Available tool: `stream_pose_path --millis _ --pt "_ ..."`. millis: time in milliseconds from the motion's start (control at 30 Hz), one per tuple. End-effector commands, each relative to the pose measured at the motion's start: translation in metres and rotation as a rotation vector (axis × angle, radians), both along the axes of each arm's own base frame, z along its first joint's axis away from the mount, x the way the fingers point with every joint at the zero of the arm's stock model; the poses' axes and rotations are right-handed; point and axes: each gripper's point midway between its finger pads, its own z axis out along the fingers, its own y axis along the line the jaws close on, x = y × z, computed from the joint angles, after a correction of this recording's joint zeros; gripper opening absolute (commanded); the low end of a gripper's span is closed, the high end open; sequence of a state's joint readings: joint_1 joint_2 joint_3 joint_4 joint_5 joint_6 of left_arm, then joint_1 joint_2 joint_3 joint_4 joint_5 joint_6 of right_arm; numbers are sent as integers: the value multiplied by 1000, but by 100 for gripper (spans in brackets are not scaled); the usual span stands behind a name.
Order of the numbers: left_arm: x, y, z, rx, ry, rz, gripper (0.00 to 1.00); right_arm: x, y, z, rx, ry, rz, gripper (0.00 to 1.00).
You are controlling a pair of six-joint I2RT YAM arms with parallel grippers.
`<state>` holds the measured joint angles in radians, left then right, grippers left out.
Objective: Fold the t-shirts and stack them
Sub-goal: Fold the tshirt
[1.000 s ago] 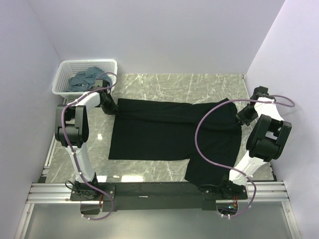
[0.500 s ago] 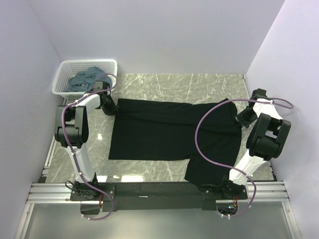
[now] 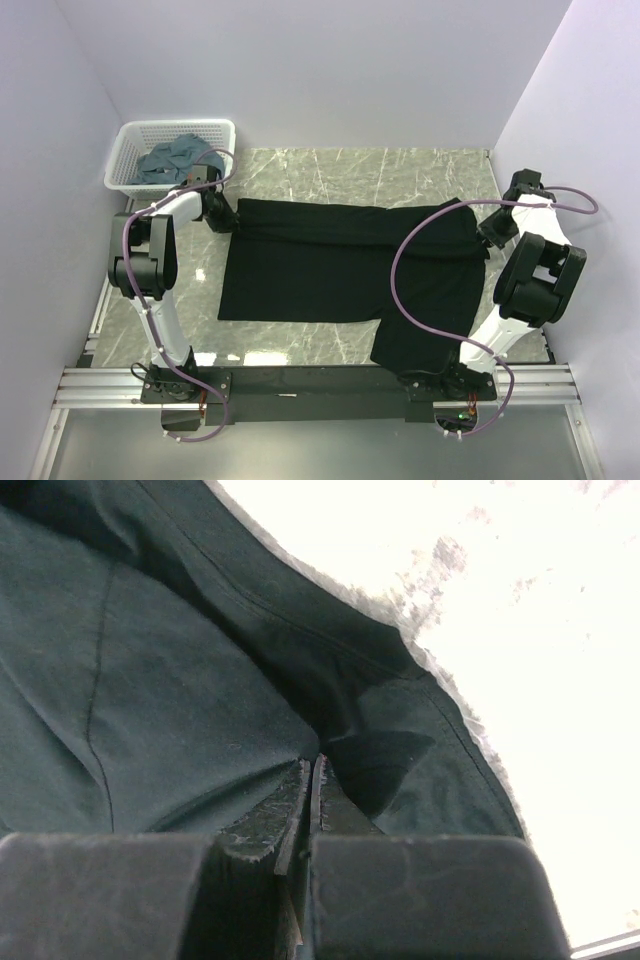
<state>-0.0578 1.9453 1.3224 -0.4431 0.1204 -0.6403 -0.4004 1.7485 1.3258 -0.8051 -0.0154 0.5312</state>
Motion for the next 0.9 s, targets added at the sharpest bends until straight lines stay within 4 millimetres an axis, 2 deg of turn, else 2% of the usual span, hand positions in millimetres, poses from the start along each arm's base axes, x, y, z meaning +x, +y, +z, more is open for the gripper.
stream_pose_path --millis 0,133,233,300,333,367,400,433,500,533,567,600,633,667,700,733,767,800,833,867 --pt "6 3 12 0 -54 17 15 -1 -20 6 -69 -24 -52 0" --pt "14 1 21 -13 -80 22 15 9 -21 10 -58 -48 -51 0" --pt "28 -1 36 -22 -114 18 14 18 -20 19 -46 -85 -50 0" --pt "36 0 42 -19 -120 17 14 35 -17 33 -22 -156 -34 0" --pt "52 -1 61 -21 -169 17 14 41 -18 39 -21 -180 -33 0" --pt "58 -1 61 -20 -169 19 14 53 -20 50 -23 -227 -35 0" --pt "66 -2 67 -26 -185 21 14 62 -18 52 -1 -248 -23 0" --pt "82 -4 87 -38 -236 25 14 69 -18 56 9 -268 -20 0" --pt "98 -6 92 -50 -258 21 14 89 -20 75 19 -340 -12 0" --pt "112 -8 111 -55 -310 17 14 99 -24 83 12 -370 -7 0" --pt "119 -8 115 -54 -328 17 14 108 -27 89 5 -402 -9 0" --pt "126 -8 113 -53 -331 17 14 114 -28 93 0 -425 -3 0" --pt "139 -8 126 -51 -388 15 14 121 -29 92 8 -436 2 0" --pt "144 -7 120 -48 -391 16 15 131 -32 102 0 -475 6 0" --pt "150 -6 121 -45 -406 16 15 137 -33 99 5 -477 9 0" --pt "159 -7 130 -49 -437 8 15 142 -33 101 10 -492 19 0" --pt "162 -8 130 -53 -439 2 15 149 -36 108 0 -519 28 0" --pt "166 -8 121 -51 -428 -4 15 152 -36 104 7 -515 29 0" --pt "170 -9 124 -55 -437 -12 15 156 -36 108 8 -529 39 0" --pt "171 -10 118 -56 -430 -15 15 158 -36 108 8 -529 48 0"
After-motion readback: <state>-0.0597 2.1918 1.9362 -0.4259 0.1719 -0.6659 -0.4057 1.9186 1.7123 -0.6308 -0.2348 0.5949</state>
